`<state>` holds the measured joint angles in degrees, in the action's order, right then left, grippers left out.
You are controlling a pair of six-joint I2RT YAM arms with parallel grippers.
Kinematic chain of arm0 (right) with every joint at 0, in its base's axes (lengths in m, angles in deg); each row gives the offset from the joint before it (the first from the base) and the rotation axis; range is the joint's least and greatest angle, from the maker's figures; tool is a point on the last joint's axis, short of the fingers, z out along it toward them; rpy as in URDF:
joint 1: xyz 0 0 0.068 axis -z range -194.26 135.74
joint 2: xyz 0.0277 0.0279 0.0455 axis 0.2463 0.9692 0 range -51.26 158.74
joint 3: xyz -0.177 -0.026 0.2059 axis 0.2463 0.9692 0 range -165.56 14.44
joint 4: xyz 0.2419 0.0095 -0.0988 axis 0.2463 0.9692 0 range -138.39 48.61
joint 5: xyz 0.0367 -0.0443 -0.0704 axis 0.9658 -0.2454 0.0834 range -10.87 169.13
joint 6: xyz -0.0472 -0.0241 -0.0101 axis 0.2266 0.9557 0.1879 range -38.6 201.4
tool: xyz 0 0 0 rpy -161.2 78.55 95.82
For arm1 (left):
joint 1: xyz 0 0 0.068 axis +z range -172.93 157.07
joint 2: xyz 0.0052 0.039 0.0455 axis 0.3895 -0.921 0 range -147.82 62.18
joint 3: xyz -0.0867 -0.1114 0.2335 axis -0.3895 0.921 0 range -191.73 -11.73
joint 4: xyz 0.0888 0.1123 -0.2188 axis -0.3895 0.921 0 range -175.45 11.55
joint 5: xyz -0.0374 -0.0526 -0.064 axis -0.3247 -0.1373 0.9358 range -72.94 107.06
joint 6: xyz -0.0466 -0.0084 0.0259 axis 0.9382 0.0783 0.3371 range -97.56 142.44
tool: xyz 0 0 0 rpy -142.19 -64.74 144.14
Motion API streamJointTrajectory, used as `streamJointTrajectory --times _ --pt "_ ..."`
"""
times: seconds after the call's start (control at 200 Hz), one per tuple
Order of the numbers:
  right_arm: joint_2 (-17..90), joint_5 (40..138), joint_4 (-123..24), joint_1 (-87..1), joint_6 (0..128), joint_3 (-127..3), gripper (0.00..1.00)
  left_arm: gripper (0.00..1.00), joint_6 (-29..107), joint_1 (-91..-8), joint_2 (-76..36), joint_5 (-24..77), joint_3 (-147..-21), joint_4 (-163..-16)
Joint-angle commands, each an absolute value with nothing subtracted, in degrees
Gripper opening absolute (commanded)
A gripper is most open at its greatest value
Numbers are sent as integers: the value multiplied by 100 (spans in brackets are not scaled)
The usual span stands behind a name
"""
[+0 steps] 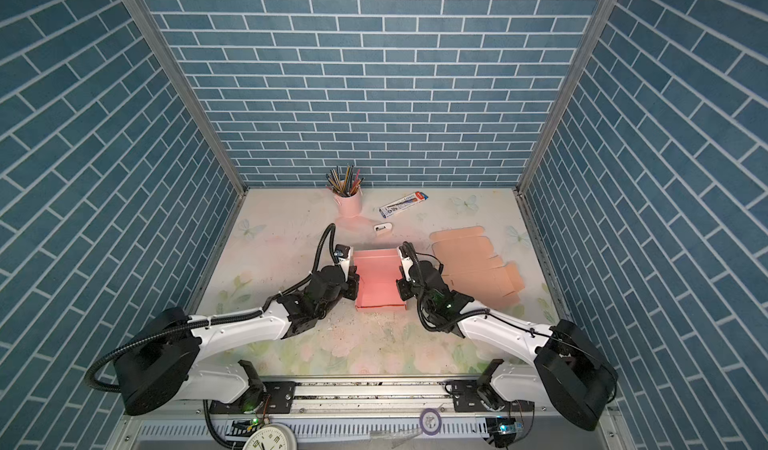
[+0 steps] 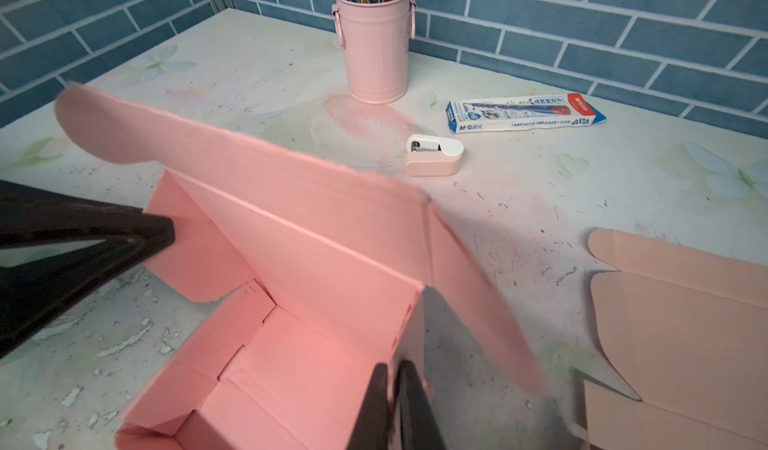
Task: Fold the paper box
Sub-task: 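Swing the pink lid down over the box with both grippers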
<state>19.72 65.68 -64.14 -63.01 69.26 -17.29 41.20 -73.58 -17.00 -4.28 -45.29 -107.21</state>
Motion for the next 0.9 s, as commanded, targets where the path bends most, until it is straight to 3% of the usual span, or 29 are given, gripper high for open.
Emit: streamJointTrajectory --times 0.0,0.41,0.895 --pt "1823 6660 -6714 -6403 6821 -1527 11 2 4065 -7676 -1829 -1085 -4396 -11322" --pt "1587 6721 -7054 -6404 6804 -1101 13 2 3628 -8588 -2597 -2221 -3450 -13641" --pt "1144 6648 -7118 -6431 6541 -536 16 3 3724 -8927 -3066 -2532 -3227 -14140"
